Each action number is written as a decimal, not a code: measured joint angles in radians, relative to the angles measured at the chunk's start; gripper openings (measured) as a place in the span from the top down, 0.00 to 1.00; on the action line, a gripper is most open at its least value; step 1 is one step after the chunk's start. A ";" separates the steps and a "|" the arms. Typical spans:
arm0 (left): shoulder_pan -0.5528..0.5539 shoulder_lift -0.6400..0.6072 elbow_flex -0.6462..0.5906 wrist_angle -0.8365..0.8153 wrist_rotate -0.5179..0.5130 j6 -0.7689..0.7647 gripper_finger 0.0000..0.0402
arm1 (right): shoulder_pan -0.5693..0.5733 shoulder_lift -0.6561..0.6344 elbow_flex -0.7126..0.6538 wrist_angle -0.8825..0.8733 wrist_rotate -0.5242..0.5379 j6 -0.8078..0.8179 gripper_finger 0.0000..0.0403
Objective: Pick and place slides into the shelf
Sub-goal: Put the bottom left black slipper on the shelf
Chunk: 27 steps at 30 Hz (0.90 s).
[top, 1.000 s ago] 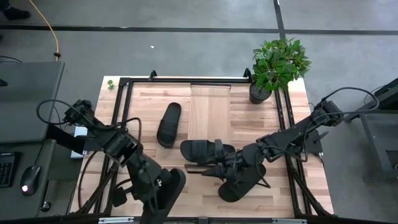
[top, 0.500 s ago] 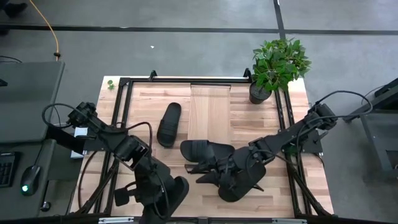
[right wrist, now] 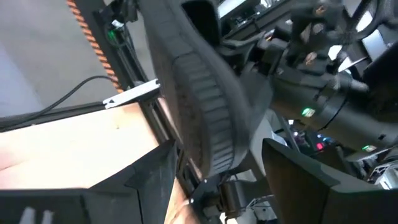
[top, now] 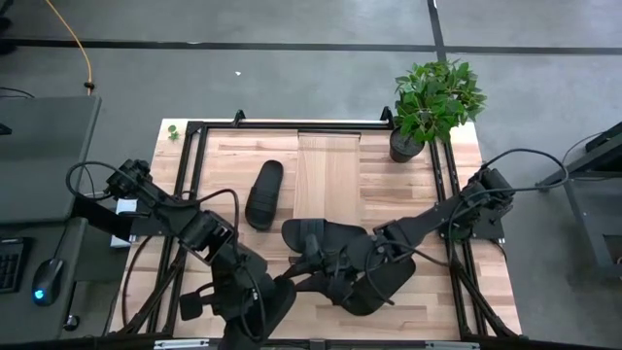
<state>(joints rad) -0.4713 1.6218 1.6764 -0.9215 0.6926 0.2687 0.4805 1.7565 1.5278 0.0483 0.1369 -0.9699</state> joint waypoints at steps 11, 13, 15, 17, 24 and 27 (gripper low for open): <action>0.001 0.000 0.000 -0.001 -0.002 0.023 0.99 | -0.004 0.000 0.004 0.008 -0.093 0.001 0.43; 0.001 0.000 0.000 -0.001 -0.005 0.023 0.99 | -0.004 0.000 0.004 0.017 -0.095 0.001 0.43; 0.001 0.000 0.000 -0.001 -0.014 0.023 0.99 | -0.007 0.000 0.004 0.021 -0.122 0.001 0.43; 0.001 0.000 0.000 -0.001 -0.021 0.034 0.99 | -0.011 0.000 0.004 0.026 -0.154 0.005 0.43; 0.001 0.000 0.000 -0.001 -0.023 0.044 0.99 | -0.032 0.001 0.004 0.035 -0.183 0.025 0.43; 0.001 0.000 0.000 -0.001 -0.024 0.049 0.99 | -0.039 0.011 0.003 0.046 -0.197 0.028 0.43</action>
<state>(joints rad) -0.4706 1.6215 1.6764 -0.9221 0.6687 0.3180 0.4418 1.7679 1.5307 0.0938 -0.0606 -0.9421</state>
